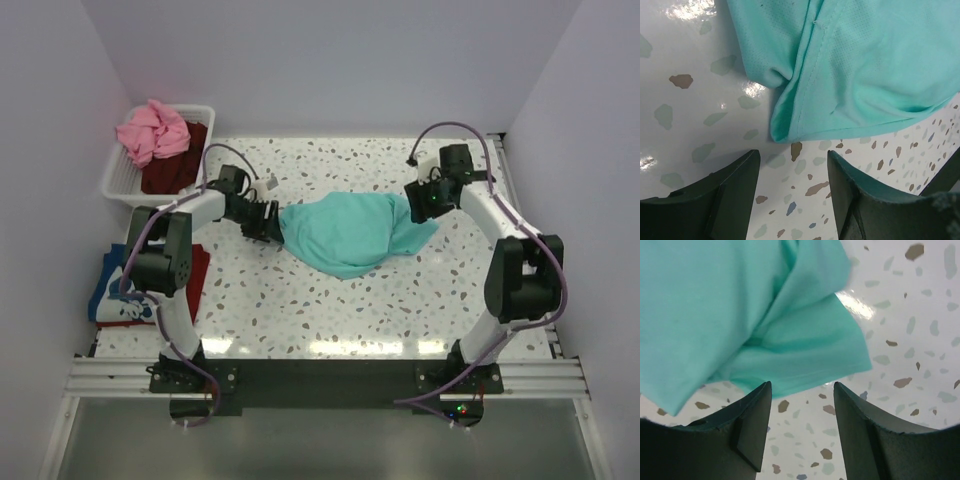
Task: Fold and stack the t-shirts
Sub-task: Flatten the tshirt out, then fold the tshirt
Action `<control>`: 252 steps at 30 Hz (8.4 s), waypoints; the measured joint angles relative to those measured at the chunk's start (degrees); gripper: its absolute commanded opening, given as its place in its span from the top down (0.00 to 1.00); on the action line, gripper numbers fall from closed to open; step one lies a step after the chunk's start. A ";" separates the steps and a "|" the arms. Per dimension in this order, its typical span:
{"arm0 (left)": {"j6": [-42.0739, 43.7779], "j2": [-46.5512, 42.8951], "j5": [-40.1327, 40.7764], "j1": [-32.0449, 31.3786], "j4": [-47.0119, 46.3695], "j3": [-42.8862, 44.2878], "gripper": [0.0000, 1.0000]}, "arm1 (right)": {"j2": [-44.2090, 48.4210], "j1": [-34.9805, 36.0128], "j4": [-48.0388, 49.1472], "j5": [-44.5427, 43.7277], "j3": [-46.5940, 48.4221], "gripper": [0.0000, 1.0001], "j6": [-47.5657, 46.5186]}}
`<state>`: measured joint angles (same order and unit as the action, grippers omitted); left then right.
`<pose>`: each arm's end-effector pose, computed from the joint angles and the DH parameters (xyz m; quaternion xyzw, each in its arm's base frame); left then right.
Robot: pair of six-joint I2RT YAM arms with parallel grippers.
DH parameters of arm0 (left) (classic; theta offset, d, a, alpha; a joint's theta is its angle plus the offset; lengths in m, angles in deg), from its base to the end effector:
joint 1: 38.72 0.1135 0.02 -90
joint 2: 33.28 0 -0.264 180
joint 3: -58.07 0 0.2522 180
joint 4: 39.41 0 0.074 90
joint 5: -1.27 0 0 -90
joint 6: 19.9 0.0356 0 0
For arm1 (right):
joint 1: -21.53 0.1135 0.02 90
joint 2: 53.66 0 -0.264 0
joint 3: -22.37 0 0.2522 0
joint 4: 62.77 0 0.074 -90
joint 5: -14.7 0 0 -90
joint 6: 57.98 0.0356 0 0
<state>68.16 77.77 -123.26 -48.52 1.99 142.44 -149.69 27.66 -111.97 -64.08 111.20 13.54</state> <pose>0.3698 -0.0844 0.1508 0.1206 0.9315 -0.3084 0.1508 0.3554 0.0451 0.2537 -0.2306 0.9248 0.0621 0.2960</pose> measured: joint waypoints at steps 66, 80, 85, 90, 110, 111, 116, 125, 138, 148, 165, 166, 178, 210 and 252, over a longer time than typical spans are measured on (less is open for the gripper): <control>0.17 -10.14 -0.55 7.02 2.62 31.28 1.00 | -1.01 -24.57 -5.01 23.89 32.39 1.00 17.97; -1.49 -43.08 9.60 6.99 -5.90 21.42 1.00 | 30.91 -29.03 9.60 17.62 29.16 1.00 26.43; -1.79 -41.62 10.56 6.99 -5.20 23.71 1.00 | 32.20 -29.03 12.61 14.86 31.08 1.00 26.27; -2.08 -36.87 10.12 6.99 -3.67 24.87 1.00 | 29.66 -29.00 13.09 14.80 29.55 1.00 26.03; -9.51 0.22 6.56 6.23 -18.82 58.53 1.00 | -13.51 -28.02 14.51 15.21 64.57 1.00 42.71; -9.46 -0.09 6.69 6.25 -20.96 58.73 1.00 | -13.27 -28.00 14.75 15.19 65.31 1.00 43.06; -9.49 -7.50 5.25 8.24 -30.27 50.47 1.00 | -1.33 -28.02 19.02 15.21 54.58 1.00 42.34; -3.67 -32.39 -5.92 13.11 -36.04 2.08 1.00 | 33.83 -28.39 21.38 18.16 3.52 1.00 25.99; 18.40 -14.93 -5.95 12.94 -13.25 -19.39 1.00 | 33.24 -28.59 7.37 12.31 -29.57 1.00 2.12; 24.30 -15.58 -2.03 12.70 -5.20 -21.75 0.97 | 30.16 -28.59 -3.89 10.54 -29.20 1.00 -7.04; 35.19 -22.23 4.79 10.78 6.78 -23.04 0.87 | 27.85 -23.08 -17.33 12.26 -18.73 1.00 -11.74; 36.09 -22.23 5.16 10.75 7.04 -23.04 0.81 | 27.26 -21.55 -18.01 12.20 -18.60 1.00 -12.61; 52.68 -28.06 4.22 10.86 17.79 -23.04 0.52 | 29.44 -18.08 -38.38 13.73 -17.94 0.19 -45.55; 69.16 -37.00 5.53 -3.89 5.44 -36.13 0.50 | 27.67 -9.99 -13.38 4.09 -39.28 0.48 -58.93; 76.11 -39.52 8.70 -7.58 6.12 -38.95 1.00 | 31.56 -4.90 -15.32 1.81 -39.67 1.00 -57.51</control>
<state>144.27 38.25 -114.56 -56.10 8.11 103.49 -118.12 22.77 -127.29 -62.26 71.53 -43.96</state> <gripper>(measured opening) 0.053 0.011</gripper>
